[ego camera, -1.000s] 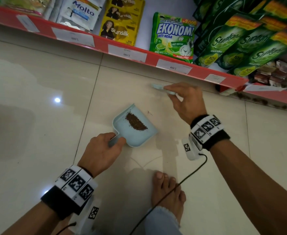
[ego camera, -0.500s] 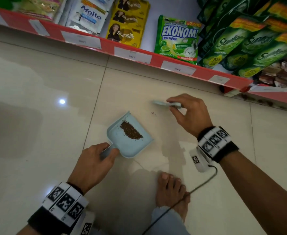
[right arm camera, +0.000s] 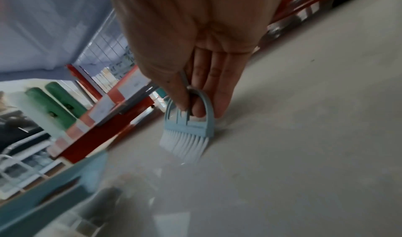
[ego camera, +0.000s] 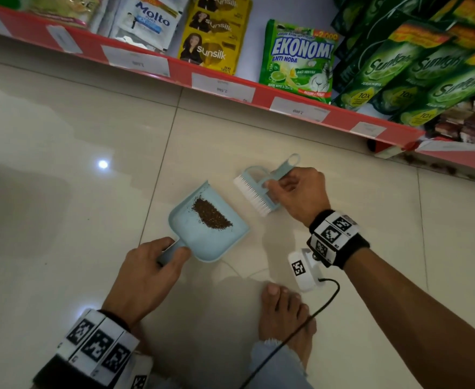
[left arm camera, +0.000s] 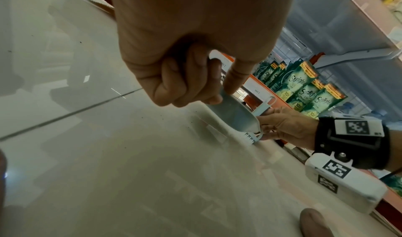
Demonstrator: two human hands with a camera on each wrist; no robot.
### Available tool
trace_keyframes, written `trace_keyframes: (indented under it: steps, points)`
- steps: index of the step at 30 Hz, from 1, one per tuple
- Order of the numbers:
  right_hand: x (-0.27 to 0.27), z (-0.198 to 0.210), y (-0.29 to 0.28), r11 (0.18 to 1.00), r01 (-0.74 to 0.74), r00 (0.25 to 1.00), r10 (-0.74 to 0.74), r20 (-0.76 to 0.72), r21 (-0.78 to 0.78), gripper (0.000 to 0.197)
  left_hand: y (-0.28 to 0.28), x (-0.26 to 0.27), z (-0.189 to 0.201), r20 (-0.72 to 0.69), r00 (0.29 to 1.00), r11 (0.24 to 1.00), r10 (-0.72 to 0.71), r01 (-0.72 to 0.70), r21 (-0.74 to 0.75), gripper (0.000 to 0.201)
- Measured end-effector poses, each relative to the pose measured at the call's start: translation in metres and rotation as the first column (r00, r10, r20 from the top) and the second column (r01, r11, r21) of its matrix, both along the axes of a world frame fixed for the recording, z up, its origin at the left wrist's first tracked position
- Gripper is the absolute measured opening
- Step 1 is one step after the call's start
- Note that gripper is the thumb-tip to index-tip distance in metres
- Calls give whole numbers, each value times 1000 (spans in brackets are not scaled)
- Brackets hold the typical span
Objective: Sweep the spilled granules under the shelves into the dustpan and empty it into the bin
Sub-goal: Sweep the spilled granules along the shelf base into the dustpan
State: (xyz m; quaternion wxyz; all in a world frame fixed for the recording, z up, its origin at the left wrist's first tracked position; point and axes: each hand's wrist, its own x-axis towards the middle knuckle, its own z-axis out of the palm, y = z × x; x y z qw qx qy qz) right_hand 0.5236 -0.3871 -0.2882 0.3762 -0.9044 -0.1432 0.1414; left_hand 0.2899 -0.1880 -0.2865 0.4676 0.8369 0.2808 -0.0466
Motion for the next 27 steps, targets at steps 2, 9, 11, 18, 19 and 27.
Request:
trace_keyframes:
  steps: [2, 9, 11, 18, 19, 27]
  points:
    - [12, 4, -10, 998, 52, 997, -51, 62, -25, 19, 0, 3, 0, -3, 1000, 1000, -9, 9, -12, 57]
    - [31, 32, -29, 962, 189, 976, -161, -149, 196, 18, -13, 34, -6, -42, 997, 997, -64, 62, -40, 45]
    - [33, 41, -31, 970, 161, 987, -158, -32, 184, 17, -17, 44, -8, -44, 997, 997, -68, 66, -38, 45]
    - [41, 54, -28, 975, -79, 918, 152, 365, -207, 25, -32, 69, -6, -85, 989, 992, -124, 121, -43, 48]
    - [39, 53, -26, 970, -95, 901, 179, 396, -222, 22, -32, 72, -5, -96, 988, 992, -124, 120, -44, 48]
    - [-3, 43, -28, 842, -286, 799, 473, 372, -457, 23, -36, 87, 6, -174, 978, 992, -115, 104, -73, 50]
